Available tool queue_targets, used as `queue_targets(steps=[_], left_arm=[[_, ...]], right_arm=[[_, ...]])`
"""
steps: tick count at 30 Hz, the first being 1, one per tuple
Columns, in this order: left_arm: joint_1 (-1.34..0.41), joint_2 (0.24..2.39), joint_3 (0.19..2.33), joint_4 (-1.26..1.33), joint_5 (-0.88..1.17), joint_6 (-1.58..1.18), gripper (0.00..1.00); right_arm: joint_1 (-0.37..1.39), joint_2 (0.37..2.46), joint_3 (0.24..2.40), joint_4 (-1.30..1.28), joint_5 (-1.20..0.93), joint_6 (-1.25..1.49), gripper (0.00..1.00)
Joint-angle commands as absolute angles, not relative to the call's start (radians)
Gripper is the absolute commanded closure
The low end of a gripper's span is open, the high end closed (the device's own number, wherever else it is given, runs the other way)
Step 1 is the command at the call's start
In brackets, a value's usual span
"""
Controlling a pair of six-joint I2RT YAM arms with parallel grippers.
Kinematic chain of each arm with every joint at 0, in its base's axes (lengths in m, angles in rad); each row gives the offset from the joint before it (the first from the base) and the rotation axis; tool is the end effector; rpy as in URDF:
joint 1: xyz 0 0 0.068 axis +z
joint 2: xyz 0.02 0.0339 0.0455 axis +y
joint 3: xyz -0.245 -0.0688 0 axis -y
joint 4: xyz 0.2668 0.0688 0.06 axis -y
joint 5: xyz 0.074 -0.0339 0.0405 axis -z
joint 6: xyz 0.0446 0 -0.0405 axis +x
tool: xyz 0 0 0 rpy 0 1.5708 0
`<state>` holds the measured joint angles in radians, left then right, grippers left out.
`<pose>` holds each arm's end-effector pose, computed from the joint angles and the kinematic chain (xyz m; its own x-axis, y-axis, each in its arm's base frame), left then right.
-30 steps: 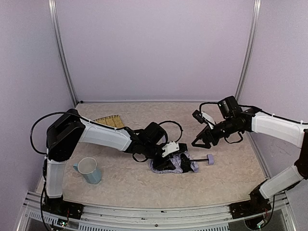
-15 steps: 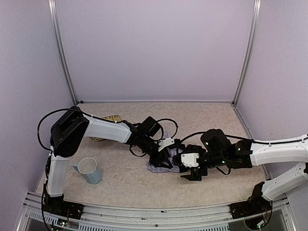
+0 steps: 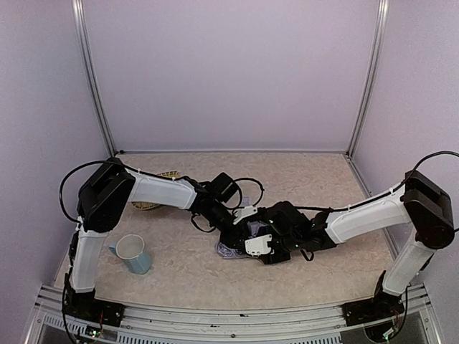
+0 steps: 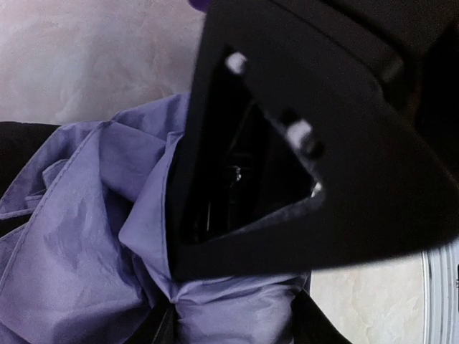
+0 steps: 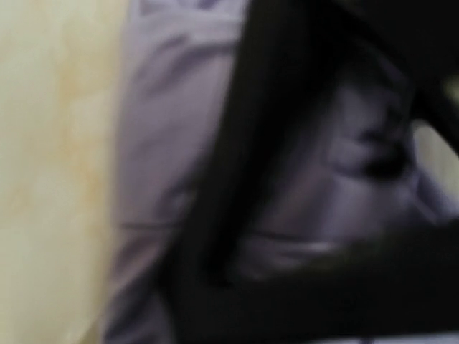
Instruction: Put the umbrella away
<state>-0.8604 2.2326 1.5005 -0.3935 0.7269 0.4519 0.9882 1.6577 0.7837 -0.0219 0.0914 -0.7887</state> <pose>0.2745 -0.3645 0.0762 -0.2006 0.7336 -0.6493 0.9345 -0.0556 -0.3515 0.1863 0.2754 0.0990 0.2649 -0.8820 -0.3898 -0.8687 -0.0428 -0.4935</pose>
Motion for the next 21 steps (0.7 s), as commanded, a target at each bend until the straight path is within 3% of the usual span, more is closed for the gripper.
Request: queue_targets(steps=[1, 5, 9, 10, 12, 16, 21], left_arm=[[-0.863, 2.382, 1.404, -0.745, 0.676, 0.487, 0.6], [-0.841, 2.294, 1.418, -0.678, 0.757, 0.488, 0.48], [-0.789, 2.172, 1.398, -0.52, 0.837, 0.416, 0.38], [-0.771, 2.139, 1.383, -0.468, 0.872, 0.388, 0.3], [-0.729, 2.051, 1.329, -0.335, 0.954, 0.331, 0.03], [-0.671, 1.856, 1.132, 0.007, 1.008, 0.202, 0.01], [-0.681, 1.631, 0.88, 0.336, 0.814, 0.106, 0.03]], right_arm=[[0.987, 1.719, 0.808, -0.107, 0.121, -0.758, 0.54], [0.987, 1.716, 0.809, -0.156, 0.095, -0.73, 0.74], [0.987, 1.725, 0.812, -0.219, 0.075, -0.704, 0.81], [0.986, 1.726, 0.814, -0.237, 0.072, -0.694, 0.82], [0.983, 1.726, 0.82, -0.275, 0.05, -0.674, 0.83], [0.97, 1.725, 0.843, -0.357, -0.006, -0.626, 0.85], [0.928, 1.723, 0.894, -0.491, -0.158, -0.571, 0.85]])
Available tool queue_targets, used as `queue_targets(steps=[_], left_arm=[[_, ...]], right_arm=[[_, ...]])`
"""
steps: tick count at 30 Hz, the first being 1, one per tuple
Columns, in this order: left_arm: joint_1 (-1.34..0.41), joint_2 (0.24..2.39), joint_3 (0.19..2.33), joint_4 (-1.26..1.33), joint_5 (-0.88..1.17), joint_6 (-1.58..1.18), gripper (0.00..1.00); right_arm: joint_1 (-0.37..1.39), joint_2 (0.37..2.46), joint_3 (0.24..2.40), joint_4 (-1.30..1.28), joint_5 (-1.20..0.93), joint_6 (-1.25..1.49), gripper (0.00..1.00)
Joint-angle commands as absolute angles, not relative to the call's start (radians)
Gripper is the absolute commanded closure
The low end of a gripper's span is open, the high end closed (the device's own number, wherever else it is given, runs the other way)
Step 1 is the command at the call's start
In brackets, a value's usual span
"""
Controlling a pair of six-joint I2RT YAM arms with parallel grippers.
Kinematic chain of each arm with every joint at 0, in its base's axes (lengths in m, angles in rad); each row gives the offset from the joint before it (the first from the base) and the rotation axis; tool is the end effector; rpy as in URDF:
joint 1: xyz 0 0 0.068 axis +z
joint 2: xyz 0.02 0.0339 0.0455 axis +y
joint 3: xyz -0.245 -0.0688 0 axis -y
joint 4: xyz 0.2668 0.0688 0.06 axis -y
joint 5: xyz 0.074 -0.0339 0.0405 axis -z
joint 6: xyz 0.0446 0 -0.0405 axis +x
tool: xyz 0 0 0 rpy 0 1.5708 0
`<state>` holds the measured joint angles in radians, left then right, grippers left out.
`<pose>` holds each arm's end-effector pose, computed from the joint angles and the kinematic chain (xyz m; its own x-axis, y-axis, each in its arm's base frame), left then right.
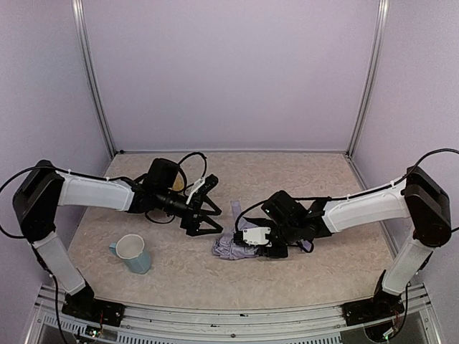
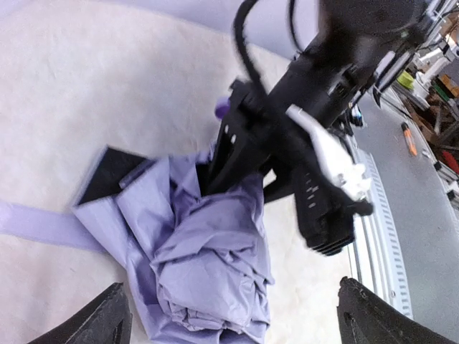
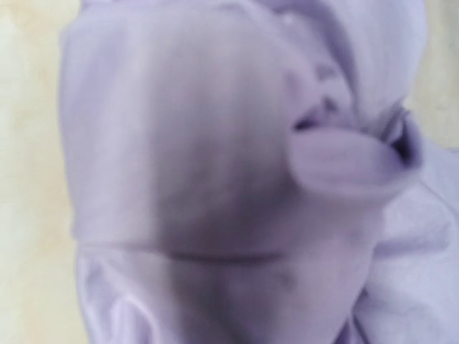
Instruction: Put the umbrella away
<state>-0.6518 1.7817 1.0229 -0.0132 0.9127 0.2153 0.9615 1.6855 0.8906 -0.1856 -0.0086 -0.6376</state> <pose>0.2797 -0.2578 0.1424 -0.3662 0.4438 -0.8179 0.9212 0.0487 -0.3861 0.1964 0.2821 0.1099 0.1077 -0.8857 -0.4515 -0.9441 0.0511 -0.3256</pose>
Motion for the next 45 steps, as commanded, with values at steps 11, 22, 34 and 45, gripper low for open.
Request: queue_targets(steps=[11, 22, 34, 45], left_arm=[[-0.999, 1.345, 0.546, 0.382, 0.106, 0.47, 0.08], [-1.129, 1.764, 0.835, 0.217, -0.142, 0.713, 0.01], [-1.09, 1.951, 0.962, 0.062, -0.103, 0.739, 0.35], [-1.024, 2.047, 1.097, -0.268, 0.111, 0.572, 0.53]], right_arm=[[0.77, 1.964, 1.18, -0.886, -0.648, -0.546, 0.84], [0.675, 2.259, 1.357, -0.996, -0.7, -0.602, 0.87], [0.655, 2.281, 1.394, -0.904, -0.727, -0.591, 0.78], [0.579, 2.018, 1.259, -0.63, -0.78, -0.458, 0.39]])
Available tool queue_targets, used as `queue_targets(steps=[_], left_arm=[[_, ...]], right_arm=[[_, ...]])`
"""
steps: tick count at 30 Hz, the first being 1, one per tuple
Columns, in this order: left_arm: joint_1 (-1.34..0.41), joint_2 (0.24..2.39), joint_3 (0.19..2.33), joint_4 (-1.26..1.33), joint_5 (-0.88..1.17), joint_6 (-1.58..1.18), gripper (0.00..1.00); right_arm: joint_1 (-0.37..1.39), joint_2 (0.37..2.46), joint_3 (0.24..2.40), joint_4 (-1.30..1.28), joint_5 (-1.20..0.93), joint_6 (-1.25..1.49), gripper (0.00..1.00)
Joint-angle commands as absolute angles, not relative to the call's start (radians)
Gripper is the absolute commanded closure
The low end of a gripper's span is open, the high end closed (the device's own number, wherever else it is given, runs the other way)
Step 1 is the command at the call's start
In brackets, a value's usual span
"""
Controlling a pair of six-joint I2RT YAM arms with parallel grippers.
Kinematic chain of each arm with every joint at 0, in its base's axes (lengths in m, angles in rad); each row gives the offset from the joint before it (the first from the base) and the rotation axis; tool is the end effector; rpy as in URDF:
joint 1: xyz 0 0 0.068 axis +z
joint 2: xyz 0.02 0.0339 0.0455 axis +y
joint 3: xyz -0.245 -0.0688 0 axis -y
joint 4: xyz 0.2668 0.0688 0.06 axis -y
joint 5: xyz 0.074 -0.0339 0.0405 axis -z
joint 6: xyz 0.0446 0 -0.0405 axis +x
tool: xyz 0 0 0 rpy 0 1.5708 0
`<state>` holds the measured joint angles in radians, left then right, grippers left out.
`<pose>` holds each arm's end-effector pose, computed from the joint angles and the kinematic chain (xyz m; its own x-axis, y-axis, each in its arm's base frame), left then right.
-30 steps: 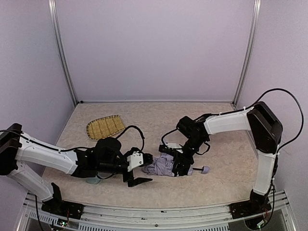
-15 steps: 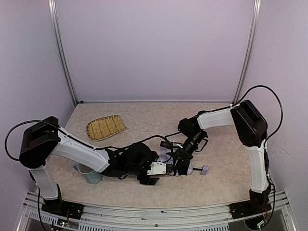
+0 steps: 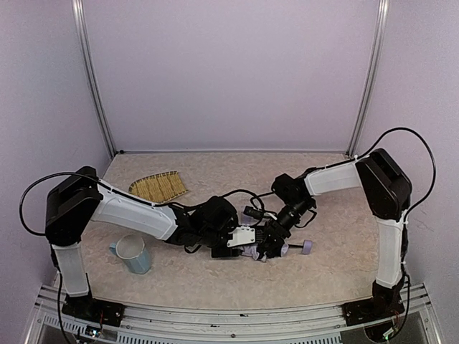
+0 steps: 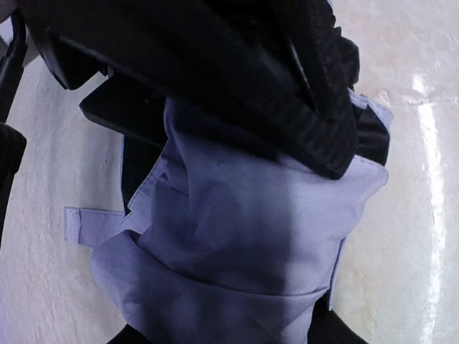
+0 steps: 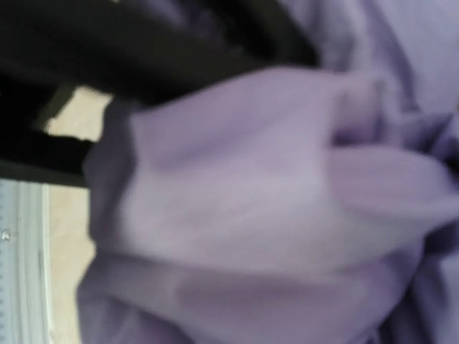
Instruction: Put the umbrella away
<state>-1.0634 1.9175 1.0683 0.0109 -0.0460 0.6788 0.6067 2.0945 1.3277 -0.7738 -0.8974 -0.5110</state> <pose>0.1980 -0.3519 0.0951 0.2576 0.8274 -0.4990 0.8947 -0.0093 0.4465 0.2918 0.2449 0.0820 -0.5329 -0.7411 -0.4085 -0.7287 0.1564 0.6668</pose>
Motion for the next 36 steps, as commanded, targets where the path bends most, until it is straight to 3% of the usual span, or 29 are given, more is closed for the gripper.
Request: queue_targets(steps=[1, 6, 14, 22, 26, 28, 29, 36], left_arm=[[-1.015, 2.064, 1.108, -0.292, 0.135, 0.556, 0.54], [-1.012, 2.121, 1.157, -0.397, 0.204, 0.508, 0.61], [-0.989, 2.19, 1.212, -0.528, 0.362, 0.452, 0.62], [-0.953, 2.265, 1.262, -0.673, 0.498, 0.432, 0.65], [-0.947, 2.273, 1.284, -0.698, 0.53, 0.437, 0.66], [-0.944, 2.271, 1.289, -0.702, 0.542, 0.44, 0.66], [-0.942, 2.272, 1.291, -0.703, 0.543, 0.44, 0.67], [-0.931, 2.286, 1.292, -0.716, 0.547, 0.446, 0.68]], right_arm=[[0.572, 1.981, 1.237, -0.601, -0.777, -0.444, 0.36], [0.557, 1.765, 1.124, -0.46, -0.676, -0.383, 0.28], [0.569, 1.422, 0.919, -0.311, -0.398, -0.394, 0.29], [0.797, 1.079, 0.571, -0.001, -0.197, -0.616, 0.25], [0.879, 1.131, 0.547, 0.071, -0.133, -0.661, 0.17], [0.903, 1.236, 0.582, 0.06, -0.077, -0.673, 0.03], [0.908, 1.286, 0.608, 0.048, -0.053, -0.672, 0.0], [0.911, 1.484, 0.671, -0.01, -0.01, -0.71, 0.03]])
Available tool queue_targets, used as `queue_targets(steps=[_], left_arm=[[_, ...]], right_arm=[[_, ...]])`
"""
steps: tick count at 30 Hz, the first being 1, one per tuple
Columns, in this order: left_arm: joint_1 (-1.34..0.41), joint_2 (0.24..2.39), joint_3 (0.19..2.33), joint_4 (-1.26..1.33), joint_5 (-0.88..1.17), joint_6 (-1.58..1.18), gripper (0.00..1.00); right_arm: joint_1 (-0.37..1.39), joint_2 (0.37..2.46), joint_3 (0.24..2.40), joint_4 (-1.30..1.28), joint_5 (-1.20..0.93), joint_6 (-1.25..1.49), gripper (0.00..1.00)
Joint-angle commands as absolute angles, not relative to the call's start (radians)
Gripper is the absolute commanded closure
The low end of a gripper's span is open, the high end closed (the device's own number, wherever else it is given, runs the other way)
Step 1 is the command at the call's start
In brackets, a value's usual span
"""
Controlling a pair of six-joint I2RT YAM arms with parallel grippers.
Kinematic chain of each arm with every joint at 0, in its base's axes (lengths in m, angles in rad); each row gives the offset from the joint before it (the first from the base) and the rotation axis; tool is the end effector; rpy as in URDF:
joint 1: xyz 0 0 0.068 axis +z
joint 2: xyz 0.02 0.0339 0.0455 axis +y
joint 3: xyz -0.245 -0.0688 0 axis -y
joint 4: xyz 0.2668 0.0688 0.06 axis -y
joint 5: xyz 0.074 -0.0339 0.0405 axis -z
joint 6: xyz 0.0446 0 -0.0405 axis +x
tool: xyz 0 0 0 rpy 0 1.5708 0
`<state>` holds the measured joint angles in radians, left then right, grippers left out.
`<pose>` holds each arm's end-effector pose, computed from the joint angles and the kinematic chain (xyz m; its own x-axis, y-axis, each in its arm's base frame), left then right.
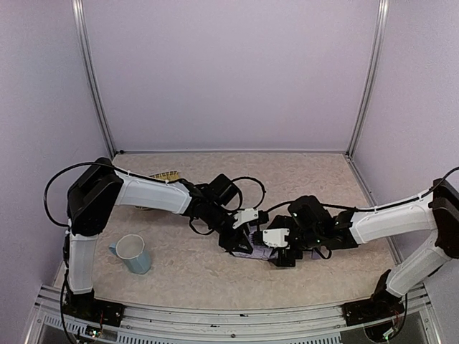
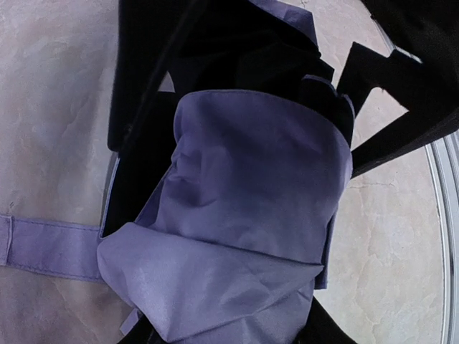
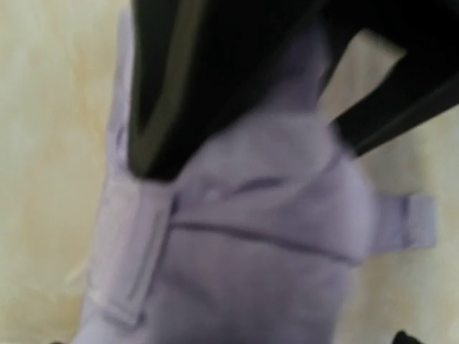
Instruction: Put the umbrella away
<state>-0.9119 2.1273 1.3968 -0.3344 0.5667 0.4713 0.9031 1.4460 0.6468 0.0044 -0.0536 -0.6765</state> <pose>0.2518 -0.3643 0.0906 -0.1020 0.7574 -0.6450 0.9794 -0.0371 -0.1984 0.1849 0.2383 0.1226 0.1609 -0.8057 -0.5701 -0.9062 0.1083 -0.4087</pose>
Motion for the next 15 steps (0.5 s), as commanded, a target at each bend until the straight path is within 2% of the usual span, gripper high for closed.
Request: queue_targets(steps=[1, 8, 10, 13, 15], left_arm=[[-0.928, 2.288, 1.292, -0.718, 0.549, 0.446, 0.68], [-0.917, 2.294, 1.306, -0.723, 0.574, 0.463, 0.68], [-0.917, 2.296, 1.311, -0.728, 0.581, 0.47, 0.68], [-0.912, 2.291, 1.313, -0.725, 0.594, 0.477, 0.68], [-0.905, 2.267, 1.308, -0.705, 0.601, 0.47, 0.66]], right_arm=[[0.91, 1.489, 0.667, -0.012, -0.021, -0.711, 0.04], [0.913, 1.595, 0.687, -0.086, -0.028, -0.69, 0.2], [0.915, 1.625, 0.709, -0.116, -0.026, -0.681, 0.34], [0.913, 1.655, 0.736, -0.142, -0.009, -0.671, 0.6], [0.915, 1.657, 0.739, -0.151, -0.005, -0.672, 0.73]])
